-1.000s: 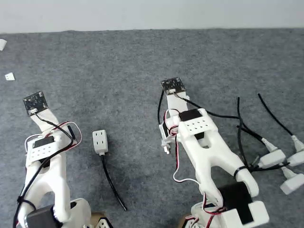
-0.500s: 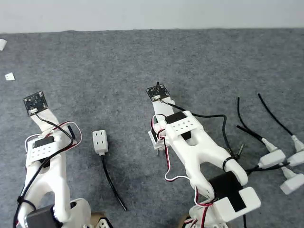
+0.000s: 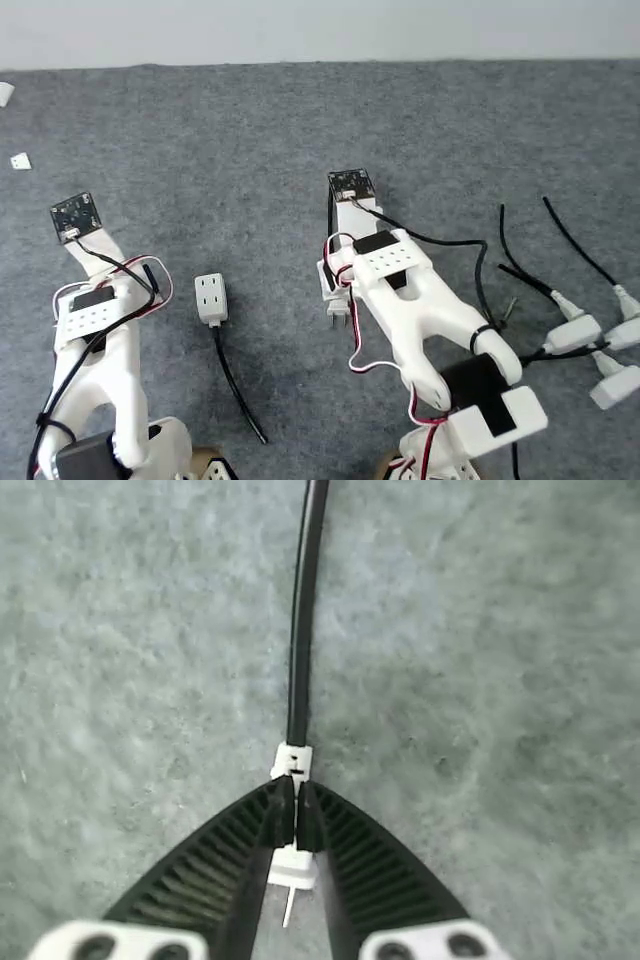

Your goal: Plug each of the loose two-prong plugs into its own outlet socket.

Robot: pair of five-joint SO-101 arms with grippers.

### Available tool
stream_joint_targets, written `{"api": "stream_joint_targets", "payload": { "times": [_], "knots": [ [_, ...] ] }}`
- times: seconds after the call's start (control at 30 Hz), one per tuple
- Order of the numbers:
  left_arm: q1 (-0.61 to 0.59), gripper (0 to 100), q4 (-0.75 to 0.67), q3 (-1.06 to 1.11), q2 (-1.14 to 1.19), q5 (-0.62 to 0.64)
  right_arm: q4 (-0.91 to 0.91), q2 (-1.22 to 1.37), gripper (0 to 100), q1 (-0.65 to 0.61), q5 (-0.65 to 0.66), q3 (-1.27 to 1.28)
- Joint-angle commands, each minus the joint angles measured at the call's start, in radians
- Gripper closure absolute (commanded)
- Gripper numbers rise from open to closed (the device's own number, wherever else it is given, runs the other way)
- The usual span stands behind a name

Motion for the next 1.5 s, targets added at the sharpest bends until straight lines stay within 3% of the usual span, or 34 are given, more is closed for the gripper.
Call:
{"api": "stream_joint_targets", "payload": {
  "times": [0.0, 0.4, 0.6, 1.33, 1.47],
  "knots": [
    [0.006, 99, 0.005, -0.036, -0.017, -0.009, -0.002, 0.041, 98.6, 0.008, -0.009, -0.091],
    [0.006, 99, 0.005, -0.036, -0.017, -0.009, 0.064, 0.107, 98.5, -0.044, -0.014, -0.181],
    [0.006, 99, 0.005, -0.036, -0.017, -0.009, 0.065, 0.108, 90.8, -0.042, -0.041, -0.183],
    [0.006, 99, 0.005, -0.036, -0.017, -0.009, 0.11, 0.107, 90.9, -0.048, -0.049, -0.218],
    [0.006, 99, 0.005, -0.036, -0.017, -0.009, 0.11, 0.074, 96.4, -0.036, -0.049, -0.212]
  ]
}}
